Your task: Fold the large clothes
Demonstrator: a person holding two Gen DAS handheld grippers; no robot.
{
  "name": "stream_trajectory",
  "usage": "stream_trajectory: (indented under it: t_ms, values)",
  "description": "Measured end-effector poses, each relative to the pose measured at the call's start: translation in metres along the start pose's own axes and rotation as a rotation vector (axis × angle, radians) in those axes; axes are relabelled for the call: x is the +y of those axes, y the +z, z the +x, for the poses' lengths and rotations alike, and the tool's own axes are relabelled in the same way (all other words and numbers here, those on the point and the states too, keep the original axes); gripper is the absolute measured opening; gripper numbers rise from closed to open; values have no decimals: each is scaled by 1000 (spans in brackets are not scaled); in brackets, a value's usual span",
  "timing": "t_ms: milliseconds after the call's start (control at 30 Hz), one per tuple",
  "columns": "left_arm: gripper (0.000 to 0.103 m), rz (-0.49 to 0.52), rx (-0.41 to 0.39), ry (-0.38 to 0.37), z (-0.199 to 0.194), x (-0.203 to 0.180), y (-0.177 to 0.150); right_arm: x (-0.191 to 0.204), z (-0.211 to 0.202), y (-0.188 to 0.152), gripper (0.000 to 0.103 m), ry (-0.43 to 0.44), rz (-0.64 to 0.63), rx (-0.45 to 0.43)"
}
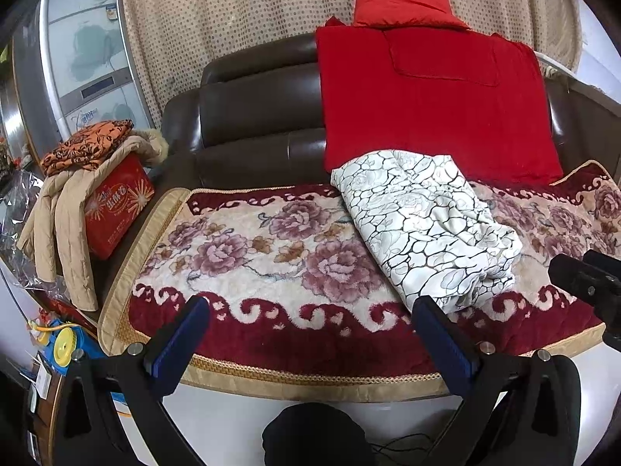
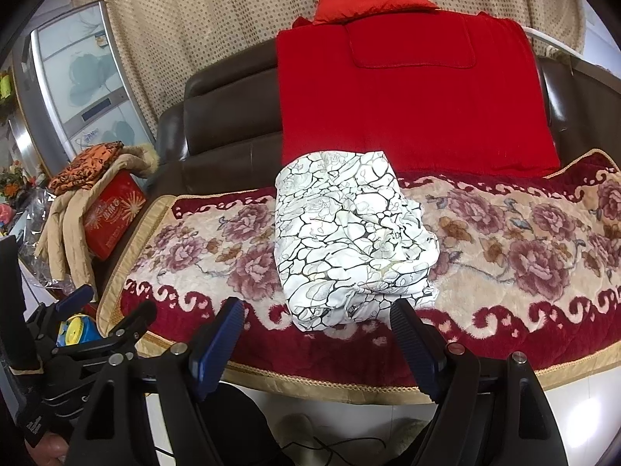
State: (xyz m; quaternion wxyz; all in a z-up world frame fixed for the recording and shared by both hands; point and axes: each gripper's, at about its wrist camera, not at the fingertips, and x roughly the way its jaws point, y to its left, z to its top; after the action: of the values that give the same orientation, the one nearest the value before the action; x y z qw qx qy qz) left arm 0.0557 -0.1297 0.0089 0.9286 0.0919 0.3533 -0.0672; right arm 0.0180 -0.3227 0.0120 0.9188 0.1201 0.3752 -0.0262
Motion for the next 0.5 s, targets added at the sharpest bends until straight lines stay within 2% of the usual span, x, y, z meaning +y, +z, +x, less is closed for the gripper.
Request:
stream_trajectory:
  t_ms: [500]
  values:
    - [103,36,-80,4,-46,-19,9,-14,-39,0,81,23,32,-70]
